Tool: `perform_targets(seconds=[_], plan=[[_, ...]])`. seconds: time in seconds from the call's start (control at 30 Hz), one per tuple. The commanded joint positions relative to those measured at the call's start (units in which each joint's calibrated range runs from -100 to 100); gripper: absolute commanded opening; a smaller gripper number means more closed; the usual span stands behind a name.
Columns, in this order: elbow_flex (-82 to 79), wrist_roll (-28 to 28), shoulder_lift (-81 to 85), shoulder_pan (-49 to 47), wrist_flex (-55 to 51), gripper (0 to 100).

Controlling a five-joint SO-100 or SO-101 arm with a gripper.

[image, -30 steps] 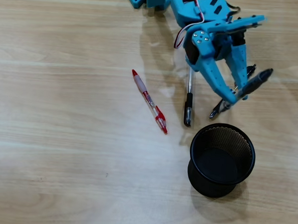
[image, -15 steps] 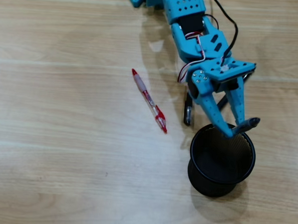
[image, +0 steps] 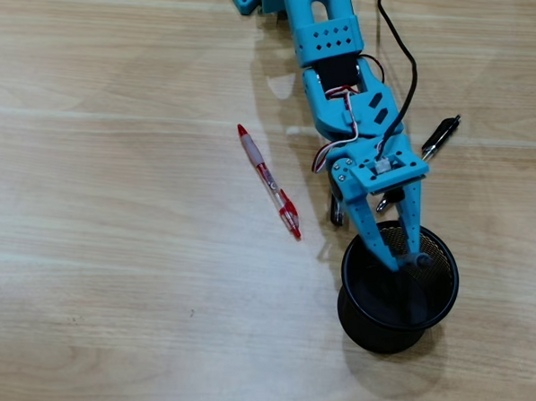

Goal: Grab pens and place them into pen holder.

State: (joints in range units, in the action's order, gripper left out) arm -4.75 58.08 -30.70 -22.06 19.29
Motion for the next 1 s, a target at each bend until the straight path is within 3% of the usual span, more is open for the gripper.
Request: perform_targets(seconds=[0.0,0.2,0.43,0.6,0.7,0.97], plan=[[2.81,0.22,0.84,0.77,0.81,14],[13.18,-0.29,2.1,1.86,-0.05,14],[13.72,-5.63,10.08,2.4,-3.06,14],[12.09,-5.68,18.82,3.4,-25.62,12],[12.0,-7.66,25.45,5.4,-45.85,2],[11.91,-12.03,34.86,12.3,-76.67,3]])
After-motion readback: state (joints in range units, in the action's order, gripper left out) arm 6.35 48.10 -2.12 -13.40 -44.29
